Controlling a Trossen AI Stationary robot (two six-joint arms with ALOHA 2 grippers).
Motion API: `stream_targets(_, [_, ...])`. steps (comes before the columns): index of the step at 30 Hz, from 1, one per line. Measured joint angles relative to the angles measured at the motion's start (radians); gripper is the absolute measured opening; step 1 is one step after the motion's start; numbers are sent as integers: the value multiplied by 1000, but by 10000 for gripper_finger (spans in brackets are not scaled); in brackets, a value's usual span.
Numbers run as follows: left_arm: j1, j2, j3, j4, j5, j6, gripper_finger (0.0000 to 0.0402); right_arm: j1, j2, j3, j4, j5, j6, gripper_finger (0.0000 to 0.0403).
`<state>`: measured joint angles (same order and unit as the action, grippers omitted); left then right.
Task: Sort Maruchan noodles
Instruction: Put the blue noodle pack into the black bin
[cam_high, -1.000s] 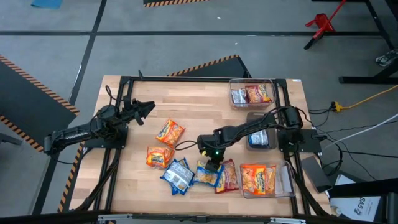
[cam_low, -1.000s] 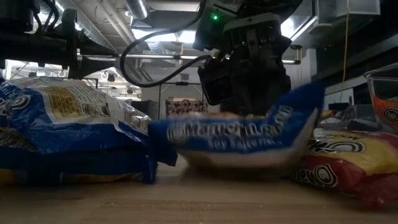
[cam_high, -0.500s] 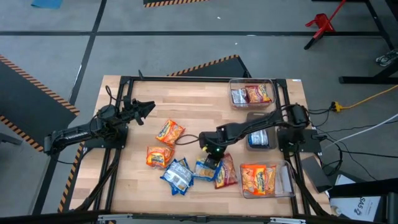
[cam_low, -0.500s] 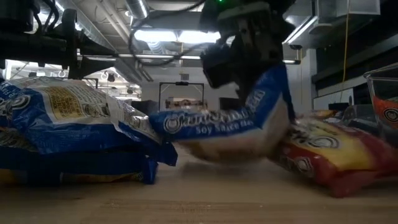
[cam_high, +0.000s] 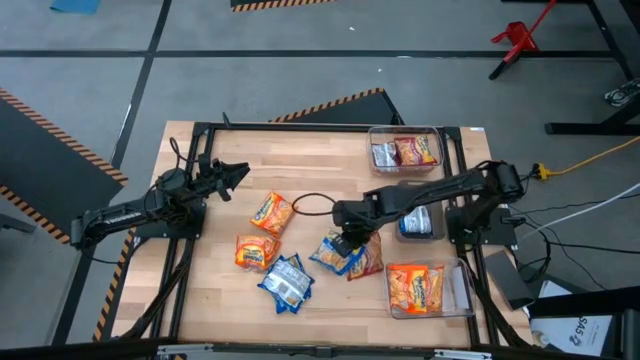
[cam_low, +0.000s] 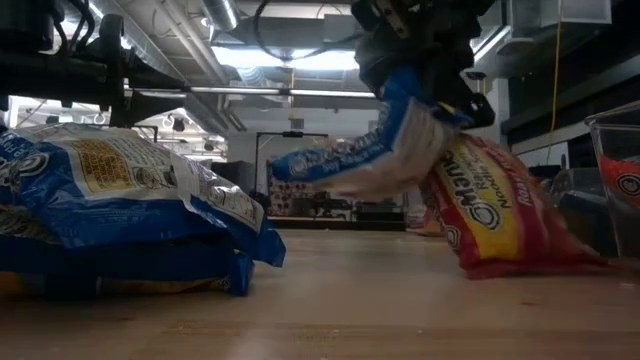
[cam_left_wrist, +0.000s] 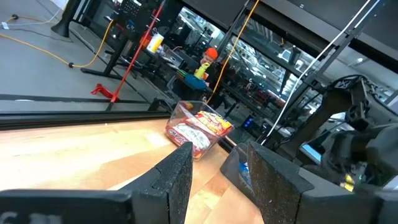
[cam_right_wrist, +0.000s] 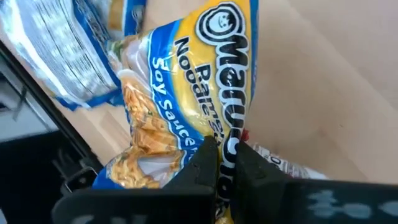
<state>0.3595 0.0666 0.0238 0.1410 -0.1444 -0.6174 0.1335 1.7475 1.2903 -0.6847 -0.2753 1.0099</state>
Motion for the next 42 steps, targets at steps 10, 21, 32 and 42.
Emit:
stream_targets(10, [0, 0, 0, 0, 0, -1, 147, 19, -91, 0, 84, 200, 88, 0])
stream_targets(21, [0, 0, 0, 0, 0, -1, 147, 43, -134, -22, 107, 280, 149, 0])
stream_targets(32, [0, 0, 0, -5, -21, -1, 147, 37, -134, -28, 43, 281, 149, 0])
stream_targets(42, [0, 0, 0, -18, -26, -1, 147, 37, -135, -26, 53, 271, 123, 0])
